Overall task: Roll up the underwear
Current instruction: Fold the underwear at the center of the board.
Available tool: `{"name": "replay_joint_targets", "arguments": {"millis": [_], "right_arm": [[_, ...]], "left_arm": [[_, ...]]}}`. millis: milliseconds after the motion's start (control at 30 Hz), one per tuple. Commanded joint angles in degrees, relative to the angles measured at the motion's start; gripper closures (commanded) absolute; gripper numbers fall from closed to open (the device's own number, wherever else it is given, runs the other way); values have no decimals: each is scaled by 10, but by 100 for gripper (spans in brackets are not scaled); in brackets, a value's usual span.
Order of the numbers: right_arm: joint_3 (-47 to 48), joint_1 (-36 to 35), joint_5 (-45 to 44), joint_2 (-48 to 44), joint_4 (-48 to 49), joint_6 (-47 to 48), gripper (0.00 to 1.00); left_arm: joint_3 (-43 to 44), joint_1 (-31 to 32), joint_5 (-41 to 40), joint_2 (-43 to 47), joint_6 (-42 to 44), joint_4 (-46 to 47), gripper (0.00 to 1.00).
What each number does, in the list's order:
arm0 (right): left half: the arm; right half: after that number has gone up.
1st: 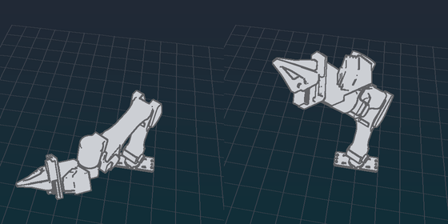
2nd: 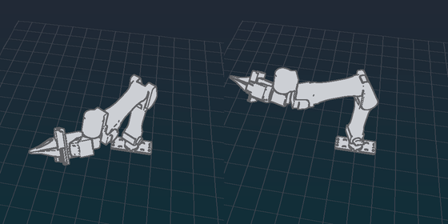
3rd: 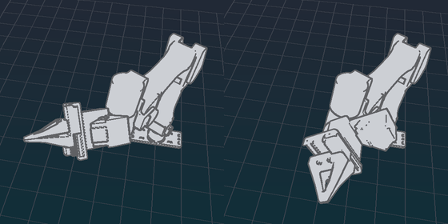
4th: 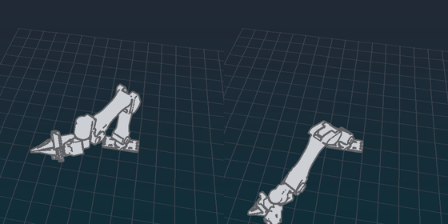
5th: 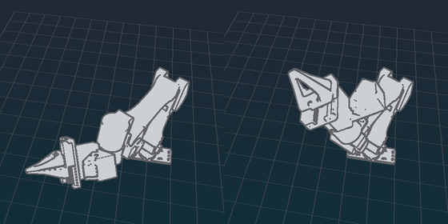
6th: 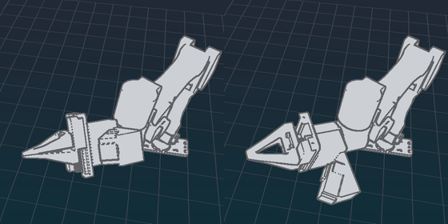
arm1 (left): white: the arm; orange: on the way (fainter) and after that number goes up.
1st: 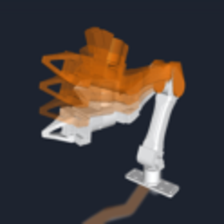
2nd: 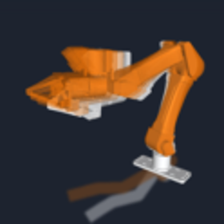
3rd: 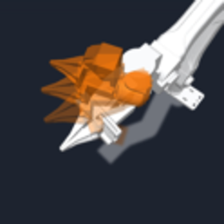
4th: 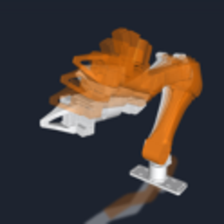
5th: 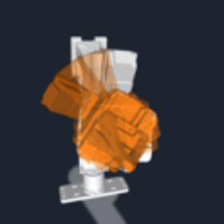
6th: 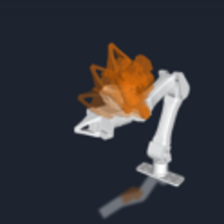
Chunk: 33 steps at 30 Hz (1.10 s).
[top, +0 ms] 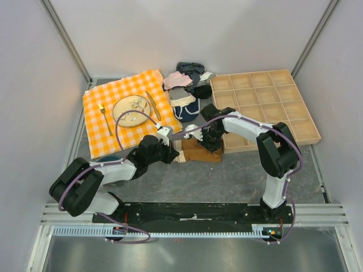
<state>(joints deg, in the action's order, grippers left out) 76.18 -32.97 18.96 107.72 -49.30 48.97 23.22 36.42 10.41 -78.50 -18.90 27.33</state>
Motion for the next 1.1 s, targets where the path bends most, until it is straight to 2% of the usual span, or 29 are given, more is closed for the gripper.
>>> {"name": "replay_joint_targets", "arguments": {"millis": [0, 433, 733, 1067], "right_arm": [[14, 8, -5, -8, 22, -25, 83], [5, 33, -22, -14, 70, -79, 83], [4, 48, -41, -12, 90, -98, 83], [7, 48, -103, -6, 128, -119, 76]], "left_arm": [[56, -8, -9, -36, 68, -8, 98], [186, -22, -3, -154, 143, -77, 98], [218, -26, -17, -159, 175, -116, 98], [297, -27, -40, -197, 238, -179, 98]]}}
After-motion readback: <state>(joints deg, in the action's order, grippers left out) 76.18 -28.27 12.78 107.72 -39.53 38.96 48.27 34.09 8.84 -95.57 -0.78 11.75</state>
